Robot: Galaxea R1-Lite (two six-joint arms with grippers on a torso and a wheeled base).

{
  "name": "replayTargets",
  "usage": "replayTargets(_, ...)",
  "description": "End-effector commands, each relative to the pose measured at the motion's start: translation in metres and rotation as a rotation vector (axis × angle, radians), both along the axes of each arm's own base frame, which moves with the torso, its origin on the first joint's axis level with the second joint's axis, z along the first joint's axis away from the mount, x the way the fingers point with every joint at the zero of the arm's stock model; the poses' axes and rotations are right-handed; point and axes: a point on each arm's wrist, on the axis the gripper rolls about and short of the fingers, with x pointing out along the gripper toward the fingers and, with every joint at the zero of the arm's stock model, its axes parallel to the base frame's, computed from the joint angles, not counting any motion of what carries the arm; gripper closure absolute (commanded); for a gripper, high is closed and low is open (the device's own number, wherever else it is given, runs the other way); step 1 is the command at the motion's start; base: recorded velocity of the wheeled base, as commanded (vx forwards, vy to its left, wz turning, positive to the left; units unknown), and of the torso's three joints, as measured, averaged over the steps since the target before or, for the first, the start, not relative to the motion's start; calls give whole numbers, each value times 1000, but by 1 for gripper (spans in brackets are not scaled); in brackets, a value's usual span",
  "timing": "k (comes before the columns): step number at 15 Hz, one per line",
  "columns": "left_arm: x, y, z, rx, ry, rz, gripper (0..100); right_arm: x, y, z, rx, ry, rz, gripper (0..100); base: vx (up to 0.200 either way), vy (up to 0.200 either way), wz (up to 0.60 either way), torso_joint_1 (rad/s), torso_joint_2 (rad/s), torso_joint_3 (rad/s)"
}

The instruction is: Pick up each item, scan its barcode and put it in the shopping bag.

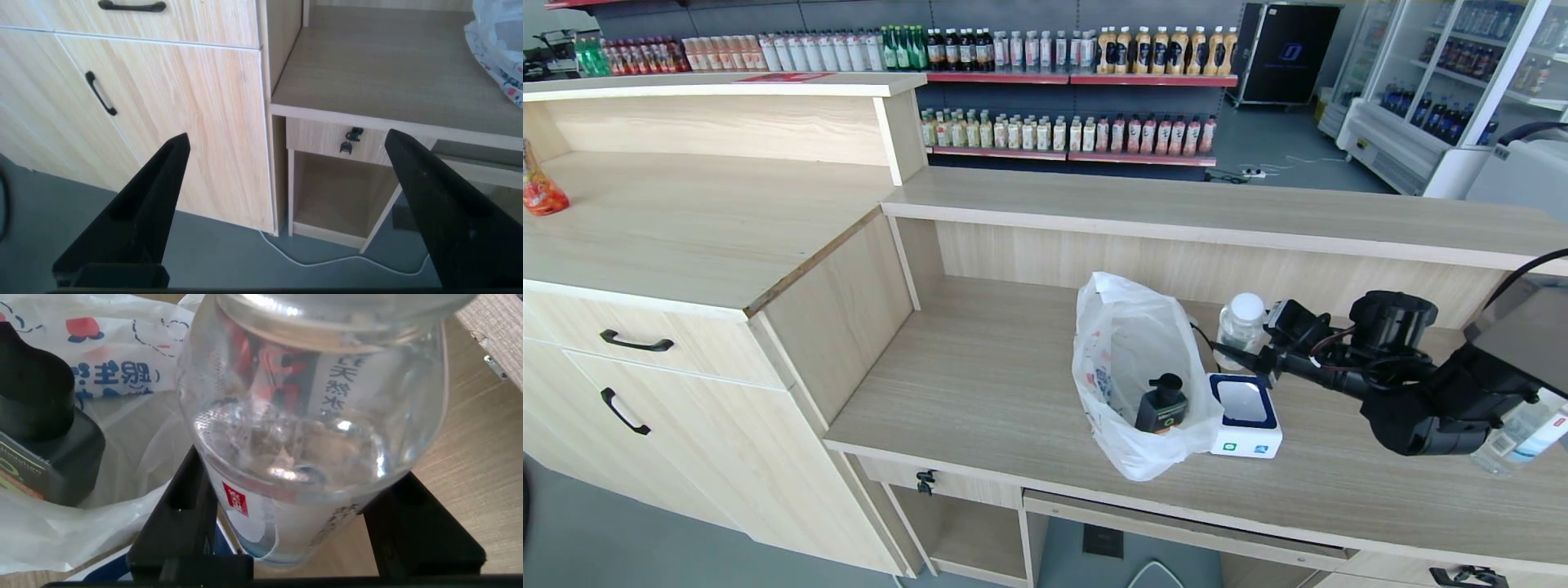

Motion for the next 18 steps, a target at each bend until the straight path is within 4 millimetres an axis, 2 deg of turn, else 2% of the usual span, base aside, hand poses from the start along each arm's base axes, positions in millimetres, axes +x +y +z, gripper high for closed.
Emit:
replayTargets(1,0,0,0,0,0,1,0,0,0,5,3,-7,-2,100,0,0,0,0,0,0)
replayTargets(2,0,0,0,0,0,1,0,-5,0,15,11,-12,-18,100,0,0,0,0,0,0)
replayTargets(3,0,0,0,0,0,1,0,-6,0,16,12,-12,-21,100,0,0,0,0,0,0)
replayTargets(4,0,0,0,0,0,1,0,-19,-1,46,101,16,-110,100,0,0,0,0,0,0)
replayTargets(5,0,0,0,0,0,1,0,-22,-2,57,132,20,-129,100,0,0,0,0,0,0)
replayTargets(6,0,0,0,0,0,1,0,-32,-2,79,206,52,-178,100,0,0,0,0,0,0)
replayTargets(7,0,0,0,0,0,1,0,-48,-5,98,289,104,-279,100,0,0,0,0,0,0)
replayTargets(8,0,0,0,0,0,1,0,-61,-7,106,337,145,-371,100,0,0,0,0,0,0)
replayTargets(11,0,0,0,0,0,1,0,-98,-11,104,448,261,-624,100,0,0,0,0,0,0)
replayTargets(12,0,0,0,0,0,1,0,-103,-11,106,447,264,-669,100,0,0,0,0,0,0)
replayTargets(16,0,0,0,0,0,1,0,-105,-16,105,443,186,-888,100,0,0,0,0,0,0)
replayTargets(18,0,0,0,0,0,1,0,-104,-16,106,415,164,-916,100,0,0,0,0,0,0)
